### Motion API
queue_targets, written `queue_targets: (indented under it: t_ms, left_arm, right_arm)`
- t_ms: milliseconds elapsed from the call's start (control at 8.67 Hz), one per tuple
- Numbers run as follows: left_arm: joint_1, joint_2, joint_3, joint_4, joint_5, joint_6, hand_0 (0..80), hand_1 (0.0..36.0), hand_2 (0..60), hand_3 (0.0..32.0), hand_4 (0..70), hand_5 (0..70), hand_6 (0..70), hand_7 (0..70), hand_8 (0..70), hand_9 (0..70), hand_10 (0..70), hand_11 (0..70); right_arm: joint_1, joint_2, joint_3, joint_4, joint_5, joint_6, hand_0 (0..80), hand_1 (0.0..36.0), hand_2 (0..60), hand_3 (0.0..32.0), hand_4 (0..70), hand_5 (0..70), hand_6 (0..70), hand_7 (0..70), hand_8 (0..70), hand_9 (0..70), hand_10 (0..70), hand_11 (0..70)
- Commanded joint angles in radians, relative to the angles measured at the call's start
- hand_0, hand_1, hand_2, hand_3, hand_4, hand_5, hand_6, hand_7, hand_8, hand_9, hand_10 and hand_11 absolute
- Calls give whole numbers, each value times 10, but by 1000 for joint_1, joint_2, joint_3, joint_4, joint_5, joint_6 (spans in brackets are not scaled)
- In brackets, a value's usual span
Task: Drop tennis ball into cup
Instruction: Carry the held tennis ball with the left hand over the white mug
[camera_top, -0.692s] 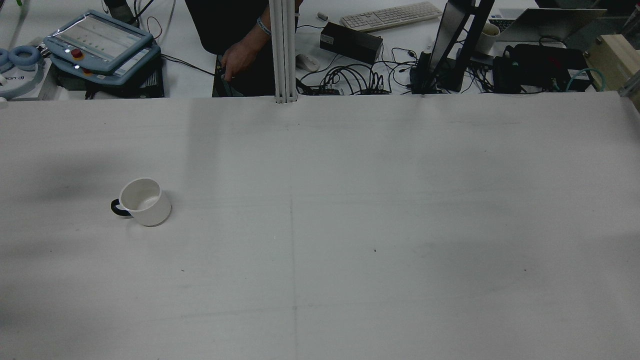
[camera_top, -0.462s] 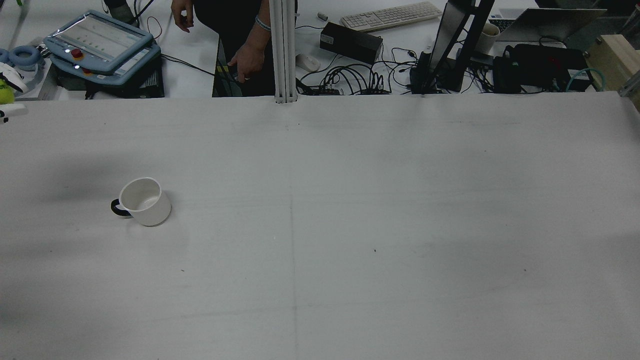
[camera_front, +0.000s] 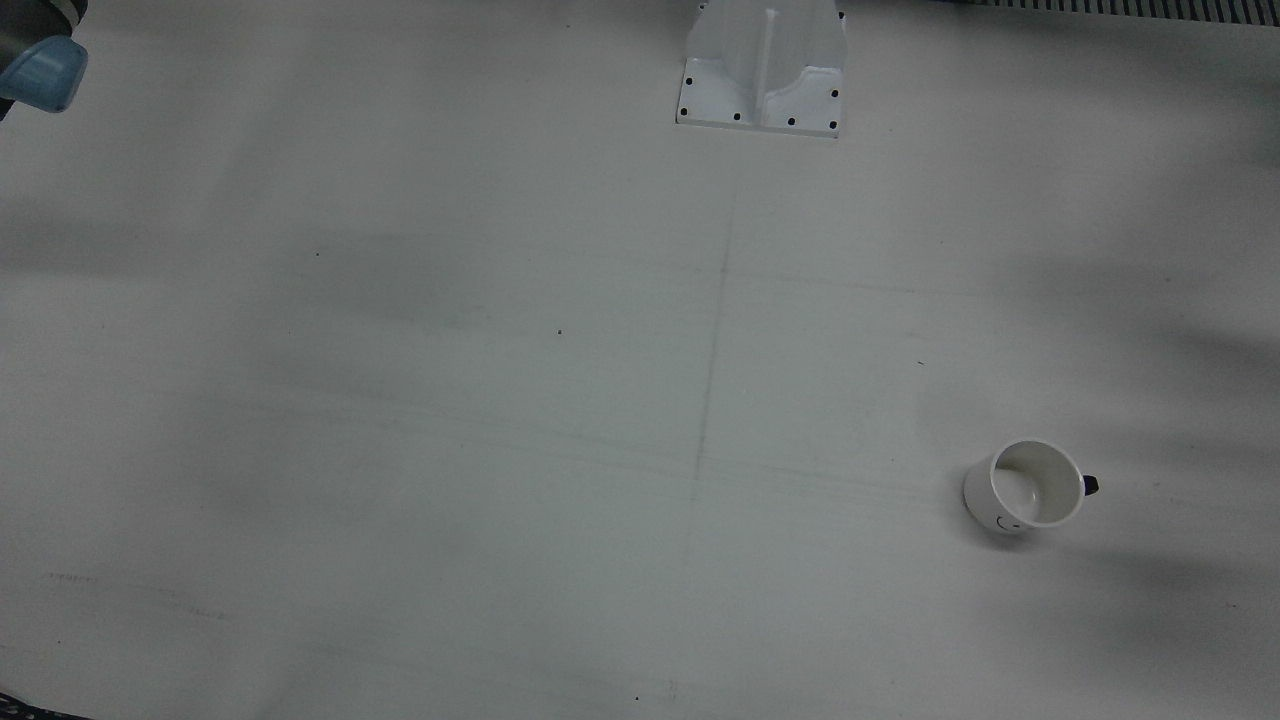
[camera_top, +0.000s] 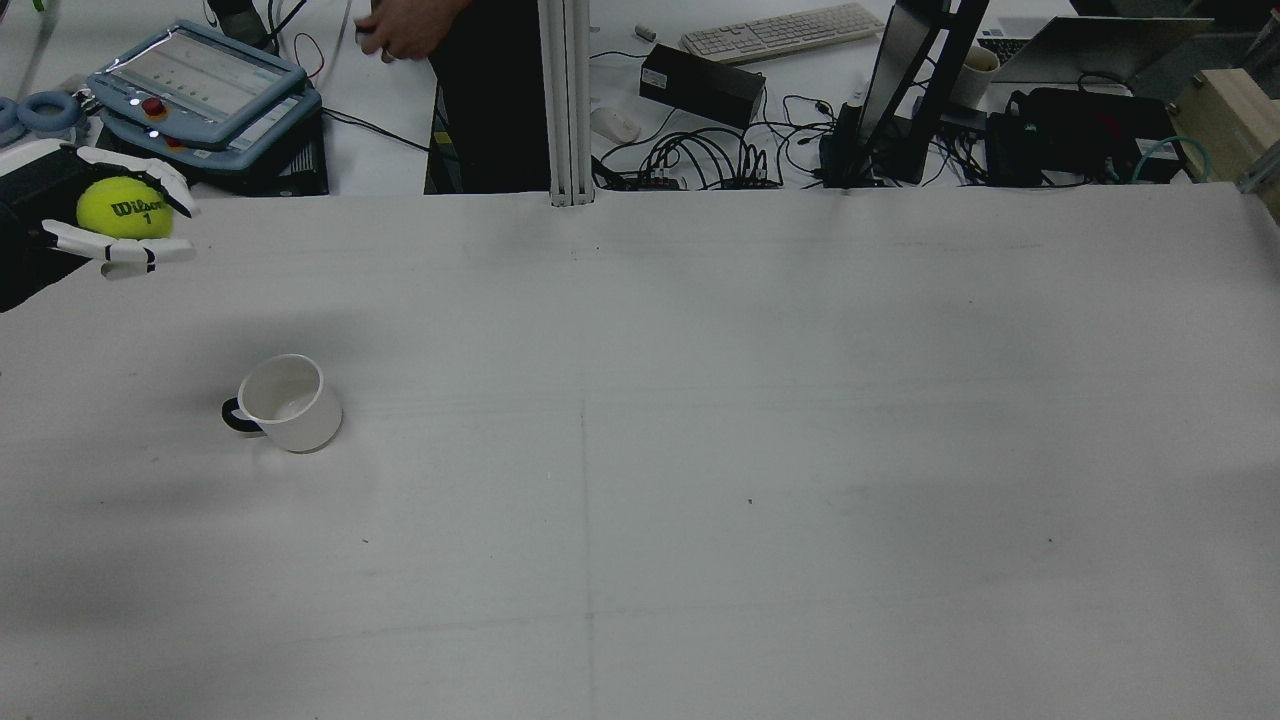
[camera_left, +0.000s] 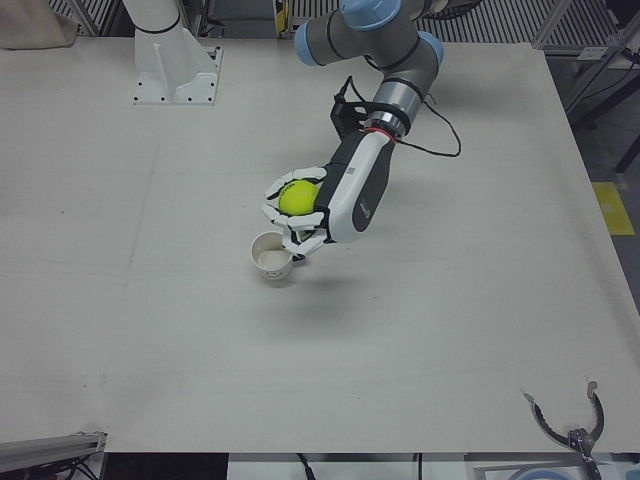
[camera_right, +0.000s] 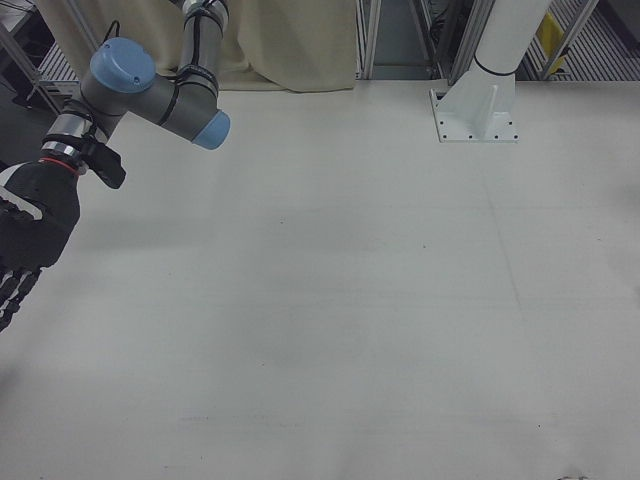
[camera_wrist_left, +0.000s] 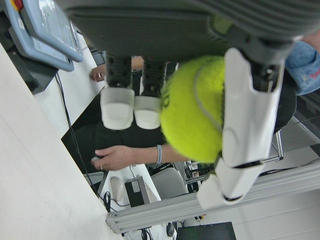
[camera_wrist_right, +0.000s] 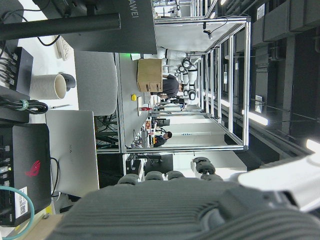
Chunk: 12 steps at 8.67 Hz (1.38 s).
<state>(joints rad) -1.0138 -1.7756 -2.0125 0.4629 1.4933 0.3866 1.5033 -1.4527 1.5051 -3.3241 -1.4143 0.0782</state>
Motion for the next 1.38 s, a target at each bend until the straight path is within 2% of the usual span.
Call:
queue_targets:
  t_ms: [0,346,577,692,808,923,1038,1269]
  left_arm:
    - [87,-22,9,16,-4,2,602,360,600,0,700,236,338,700,672,700,700,700]
    - [109,-33,52,-4,-13,2,601,360,600,0,700,236,332,700,665,700,700,700]
    - [109,-33,52,-6,-13,2,601,360,600,0,697,235,328,700,661,700,700,700]
    - [109,-30,52,-13,-12,2,603,360,600,0,660,228,306,700,627,700,678,700]
    - [109,-22,51,-32,-10,2,632,360,600,0,498,198,218,516,450,650,481,700]
    - [109,-18,51,-62,-10,0,797,360,600,0,329,165,135,292,225,345,262,417]
    - [110,1,46,-75,-10,-18,800,360,600,0,295,154,114,241,171,264,178,299]
    - [113,1,47,-76,-10,-21,800,360,600,0,287,153,112,239,164,254,169,287]
  right_arm:
    - [0,0,1,0,0,0,0,0,0,0,0,0,0,0,0,0,0,0]
    - [0,0,1,0,0,0,0,0,0,0,0,0,0,0,0,0,0,0]
    - [0,0,0,0,0,0,0,0,0,0,0,0,0,0,0,0,0,0]
    - [0,0,0,0,0,0,0,0,0,0,0,0,0,0,0,0,0,0]
    - [0,0,0,0,0,0,0,0,0,0,0,0,0,0,0,0,0,0]
    - [0,0,0,0,0,0,0,0,0,0,0,0,0,0,0,0,0,0]
    - [0,-1,0,0,0,0,0,0,0,0,0,0,0,0,0,0,0,0]
    - [0,0,0,0,0,2,0,0,0,0,0,0,0,0,0,0,0,0]
